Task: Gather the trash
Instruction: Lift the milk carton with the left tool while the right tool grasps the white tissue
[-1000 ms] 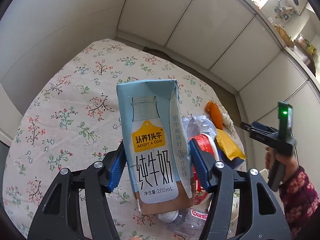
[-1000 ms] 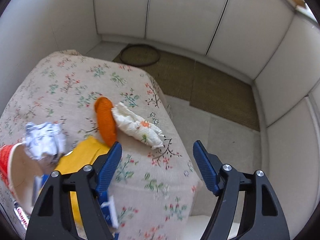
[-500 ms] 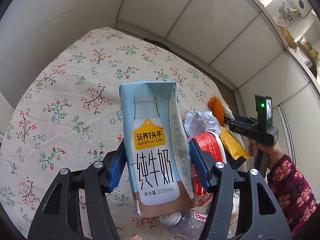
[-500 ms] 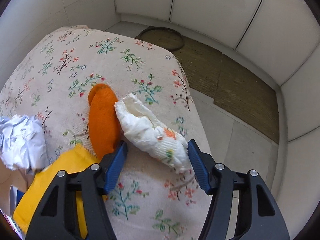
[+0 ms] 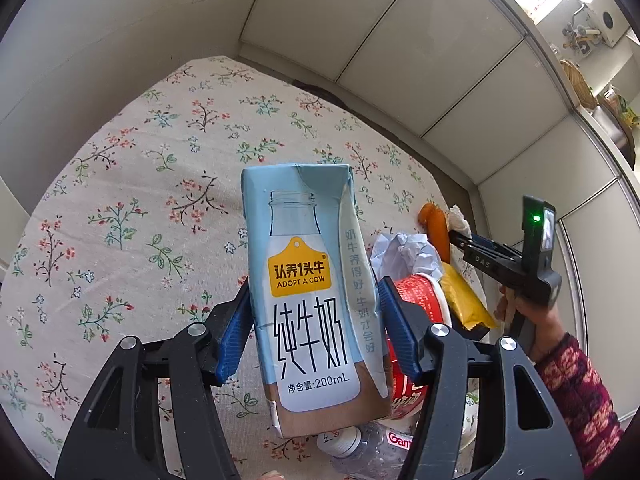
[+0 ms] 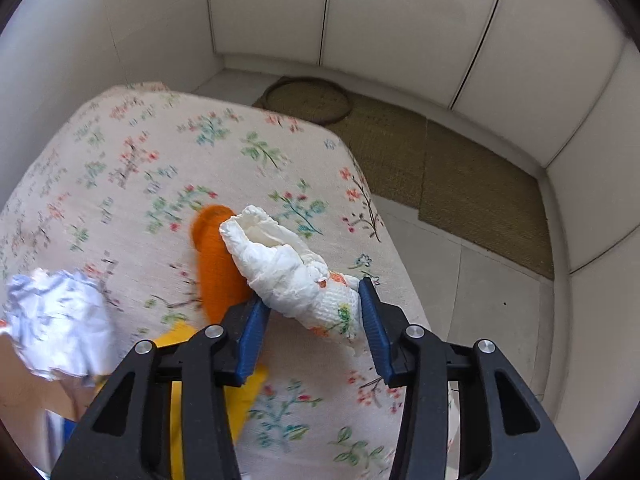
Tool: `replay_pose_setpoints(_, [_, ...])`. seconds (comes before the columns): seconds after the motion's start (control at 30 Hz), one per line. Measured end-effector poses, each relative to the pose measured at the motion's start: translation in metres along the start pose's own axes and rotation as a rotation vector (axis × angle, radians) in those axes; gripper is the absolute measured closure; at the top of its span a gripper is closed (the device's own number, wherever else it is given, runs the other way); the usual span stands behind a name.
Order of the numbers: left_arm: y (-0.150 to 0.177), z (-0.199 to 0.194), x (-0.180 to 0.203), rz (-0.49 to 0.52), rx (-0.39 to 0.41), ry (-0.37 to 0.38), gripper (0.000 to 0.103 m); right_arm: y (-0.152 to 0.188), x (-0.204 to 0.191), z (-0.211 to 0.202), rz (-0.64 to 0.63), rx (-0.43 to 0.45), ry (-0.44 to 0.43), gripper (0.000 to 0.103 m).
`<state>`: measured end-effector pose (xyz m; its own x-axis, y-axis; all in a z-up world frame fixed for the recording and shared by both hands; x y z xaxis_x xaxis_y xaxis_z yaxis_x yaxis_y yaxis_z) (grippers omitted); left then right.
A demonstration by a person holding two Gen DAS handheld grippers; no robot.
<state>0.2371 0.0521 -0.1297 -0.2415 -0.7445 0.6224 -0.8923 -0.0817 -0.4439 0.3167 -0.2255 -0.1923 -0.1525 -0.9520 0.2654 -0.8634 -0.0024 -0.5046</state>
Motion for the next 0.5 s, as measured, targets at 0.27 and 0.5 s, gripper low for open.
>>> replay_pose_setpoints(0.27, [-0.004,-0.014,0.008,0.004,0.058,0.006,0.045,-0.005,0.011,-0.071,0.092,0.103,0.031,0.058])
replay_pose_setpoints(0.5, [-0.001,-0.035,0.033,0.055,0.128,0.010,0.045,0.024,0.031,-0.137,0.194,0.173,0.057,0.058])
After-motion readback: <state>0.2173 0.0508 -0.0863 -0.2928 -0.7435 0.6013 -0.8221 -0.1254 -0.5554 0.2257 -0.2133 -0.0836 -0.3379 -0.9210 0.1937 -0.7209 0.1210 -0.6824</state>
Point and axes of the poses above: each gripper's, at about its wrist camera, not at the fingertips, and z roughly the way its jaws point, x to its right, y to its underside, the point moved 7 cm from there along z, roughly the way its jaws point, and after that the axes turned 15 degrees about y, right-handed, at the moved point
